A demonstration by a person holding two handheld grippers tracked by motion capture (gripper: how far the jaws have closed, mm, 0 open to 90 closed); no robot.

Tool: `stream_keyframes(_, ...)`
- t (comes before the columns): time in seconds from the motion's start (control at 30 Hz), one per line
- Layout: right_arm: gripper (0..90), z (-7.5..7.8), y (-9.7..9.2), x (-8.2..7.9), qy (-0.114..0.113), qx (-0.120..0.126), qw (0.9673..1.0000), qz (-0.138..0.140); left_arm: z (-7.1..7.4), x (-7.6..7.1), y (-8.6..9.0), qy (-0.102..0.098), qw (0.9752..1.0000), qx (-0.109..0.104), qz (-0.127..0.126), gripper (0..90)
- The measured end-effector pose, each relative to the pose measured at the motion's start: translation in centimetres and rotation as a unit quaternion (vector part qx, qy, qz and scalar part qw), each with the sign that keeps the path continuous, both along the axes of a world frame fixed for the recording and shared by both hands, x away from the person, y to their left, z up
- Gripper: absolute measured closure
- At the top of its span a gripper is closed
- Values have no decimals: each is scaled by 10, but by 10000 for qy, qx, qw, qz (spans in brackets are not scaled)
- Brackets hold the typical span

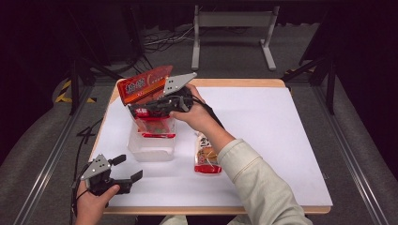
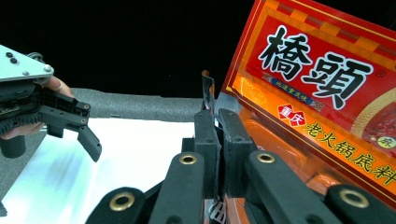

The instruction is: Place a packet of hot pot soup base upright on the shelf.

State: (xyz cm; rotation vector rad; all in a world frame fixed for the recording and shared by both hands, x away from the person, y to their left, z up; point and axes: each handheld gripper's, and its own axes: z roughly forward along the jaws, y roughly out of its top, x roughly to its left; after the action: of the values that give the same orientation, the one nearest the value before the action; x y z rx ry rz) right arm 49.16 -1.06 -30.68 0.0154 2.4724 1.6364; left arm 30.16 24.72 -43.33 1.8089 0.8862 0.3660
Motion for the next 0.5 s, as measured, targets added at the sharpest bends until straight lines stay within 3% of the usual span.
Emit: stream_keyframes(0.5,878,-10,11,-1,-10,-58,10000,33,-1,0,0,11,10000,12,-2,102)
